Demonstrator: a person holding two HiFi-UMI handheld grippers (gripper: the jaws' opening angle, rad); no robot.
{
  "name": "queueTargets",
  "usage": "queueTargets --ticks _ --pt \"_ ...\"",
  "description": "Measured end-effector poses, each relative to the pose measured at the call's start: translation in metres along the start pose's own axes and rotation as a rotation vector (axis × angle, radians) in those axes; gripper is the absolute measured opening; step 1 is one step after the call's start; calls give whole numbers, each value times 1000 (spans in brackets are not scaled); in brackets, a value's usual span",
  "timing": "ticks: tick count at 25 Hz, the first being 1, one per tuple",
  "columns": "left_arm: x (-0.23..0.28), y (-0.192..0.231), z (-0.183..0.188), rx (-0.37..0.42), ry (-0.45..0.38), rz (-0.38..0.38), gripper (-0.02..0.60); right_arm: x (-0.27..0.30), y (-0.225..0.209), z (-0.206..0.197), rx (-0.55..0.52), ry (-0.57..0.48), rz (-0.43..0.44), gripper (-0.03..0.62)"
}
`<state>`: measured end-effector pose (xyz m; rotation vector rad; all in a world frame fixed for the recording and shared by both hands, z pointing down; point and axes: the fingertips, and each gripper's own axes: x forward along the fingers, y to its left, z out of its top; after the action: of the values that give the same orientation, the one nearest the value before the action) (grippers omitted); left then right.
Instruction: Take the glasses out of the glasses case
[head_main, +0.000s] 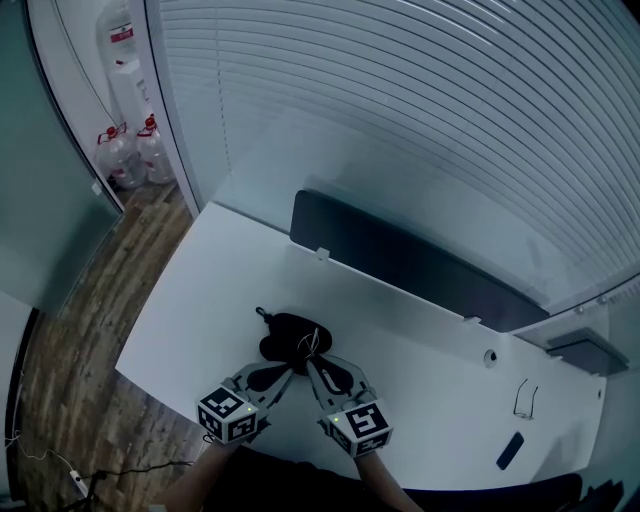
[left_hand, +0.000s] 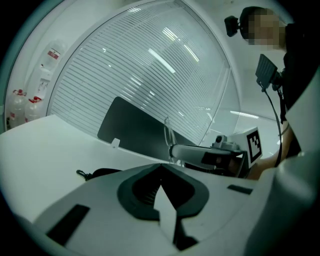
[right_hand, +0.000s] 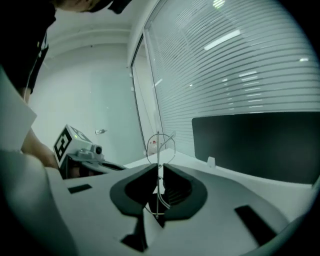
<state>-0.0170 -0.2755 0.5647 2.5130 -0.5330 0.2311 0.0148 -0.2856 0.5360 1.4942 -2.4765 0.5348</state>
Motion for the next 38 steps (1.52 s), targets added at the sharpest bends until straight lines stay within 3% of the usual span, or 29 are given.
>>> queueTargets --ticks 5,10,22,38 --pt "-4 -5 11 3 -26 -4 3 -16 6 30 87 -109 40 44" --pt "-8 -14 32 -13 -100 -17 3 -26 5 40 84 -180 60 44" --pt "-8 -22 38 -27 -114 -26 3 -33 5 36 100 -222 102 44" --pt "-10 -45 29 -1 -92 -50 3 -57 6 21 141 -212 69 44"
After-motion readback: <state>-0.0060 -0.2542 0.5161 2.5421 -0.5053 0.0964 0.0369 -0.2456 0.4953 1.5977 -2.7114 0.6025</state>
